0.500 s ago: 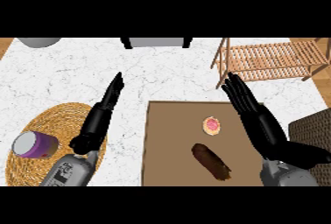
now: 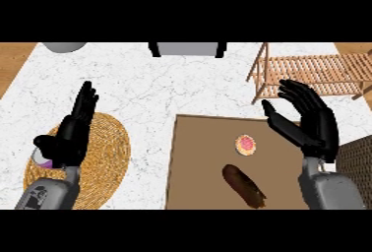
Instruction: Pick the cupcake from the tray and place it in the tiered shelf
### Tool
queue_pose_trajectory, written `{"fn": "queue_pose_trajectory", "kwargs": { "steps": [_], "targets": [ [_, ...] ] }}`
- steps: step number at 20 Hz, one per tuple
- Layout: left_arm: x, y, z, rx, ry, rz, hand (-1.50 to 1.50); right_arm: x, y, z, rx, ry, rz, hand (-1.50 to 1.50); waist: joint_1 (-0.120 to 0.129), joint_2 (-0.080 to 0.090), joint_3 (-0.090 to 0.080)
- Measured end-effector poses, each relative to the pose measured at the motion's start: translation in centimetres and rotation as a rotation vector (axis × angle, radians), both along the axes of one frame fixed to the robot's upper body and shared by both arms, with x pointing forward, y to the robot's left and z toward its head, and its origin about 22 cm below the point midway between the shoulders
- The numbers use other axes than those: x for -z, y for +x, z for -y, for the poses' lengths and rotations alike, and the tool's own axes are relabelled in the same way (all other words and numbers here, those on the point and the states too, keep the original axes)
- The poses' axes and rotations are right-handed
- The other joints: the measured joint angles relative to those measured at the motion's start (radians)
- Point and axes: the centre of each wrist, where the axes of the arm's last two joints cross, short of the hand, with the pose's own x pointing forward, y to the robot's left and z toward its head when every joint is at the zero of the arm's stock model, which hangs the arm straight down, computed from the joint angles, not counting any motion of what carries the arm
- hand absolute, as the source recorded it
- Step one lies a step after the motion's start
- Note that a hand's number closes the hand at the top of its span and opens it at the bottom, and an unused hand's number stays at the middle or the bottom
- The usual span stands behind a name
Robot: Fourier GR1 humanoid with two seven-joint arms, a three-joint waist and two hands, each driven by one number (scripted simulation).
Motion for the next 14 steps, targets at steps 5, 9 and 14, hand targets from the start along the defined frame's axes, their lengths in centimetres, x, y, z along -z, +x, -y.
{"fn": "queue_pose_trajectory", "kwargs": {
  "steps": [5,9,14],
  "targets": [
    [-1.8,-1.1,-1.7,-0.061,-0.018,-0.042,0.0,-1.0,-1.0,0.0,0.039,0.029,0.05,-1.5,-0.007,-0.003,0.003],
    [-2.3,-1.2,-1.9,-0.08,-0.028,-0.051,0.0,-3.5,-2.2,0.6,-0.074,-0.104,-0.008,-1.5,-0.015,-0.006,0.002],
    [-2.4,-1.4,-2.3,-0.085,-0.027,-0.058,0.0,-7.0,-2.7,-0.2,-0.209,-0.344,-0.174,-1.5,-0.013,-0.009,-0.001]
  ]
}}
